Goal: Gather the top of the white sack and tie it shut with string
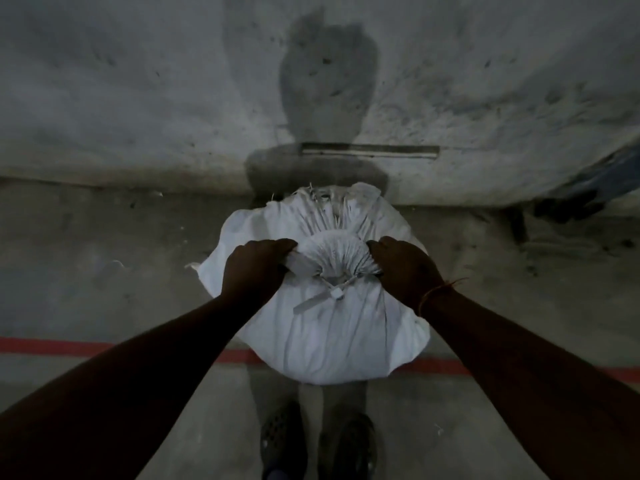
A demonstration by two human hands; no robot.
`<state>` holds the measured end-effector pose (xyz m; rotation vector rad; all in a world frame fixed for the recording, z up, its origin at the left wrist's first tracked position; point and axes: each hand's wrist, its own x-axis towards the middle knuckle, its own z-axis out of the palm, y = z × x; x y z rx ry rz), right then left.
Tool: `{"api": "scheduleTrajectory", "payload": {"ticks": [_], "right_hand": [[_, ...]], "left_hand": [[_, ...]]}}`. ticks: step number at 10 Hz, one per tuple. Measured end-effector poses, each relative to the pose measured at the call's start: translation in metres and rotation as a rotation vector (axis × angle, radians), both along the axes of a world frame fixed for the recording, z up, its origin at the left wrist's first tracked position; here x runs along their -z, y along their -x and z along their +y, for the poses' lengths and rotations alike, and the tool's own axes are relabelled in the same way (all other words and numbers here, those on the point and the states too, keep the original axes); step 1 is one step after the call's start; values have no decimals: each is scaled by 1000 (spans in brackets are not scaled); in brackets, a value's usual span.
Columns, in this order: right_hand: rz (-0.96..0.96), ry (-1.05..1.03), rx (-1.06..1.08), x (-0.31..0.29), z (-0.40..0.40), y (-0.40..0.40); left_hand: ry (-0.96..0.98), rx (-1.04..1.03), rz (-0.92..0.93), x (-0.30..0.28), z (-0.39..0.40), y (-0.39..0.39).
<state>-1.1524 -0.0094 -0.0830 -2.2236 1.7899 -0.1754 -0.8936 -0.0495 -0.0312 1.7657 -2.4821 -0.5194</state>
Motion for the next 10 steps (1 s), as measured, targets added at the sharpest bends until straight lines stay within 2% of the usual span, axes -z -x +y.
{"api": "scheduleTrajectory", "payload": {"ticks": [2, 4, 5, 7, 9, 10], "right_hand": [[-8, -67, 66, 45, 8, -27], [238, -130, 94, 62, 24, -48], [250, -124, 116, 73, 31, -49], [170, -166, 150, 73, 38, -53], [147, -310, 91, 42, 39, -50], [63, -312, 167, 10, 44, -48]], "left_hand": [[-90, -123, 25, 53, -2, -18], [-266, -8, -128, 81, 9, -33], [-276, 21, -142, 89, 17, -32], [-347, 44, -177, 89, 20, -34], [-466, 70, -176, 68, 22, -34], [-425, 97, -153, 44, 22, -32]]}}
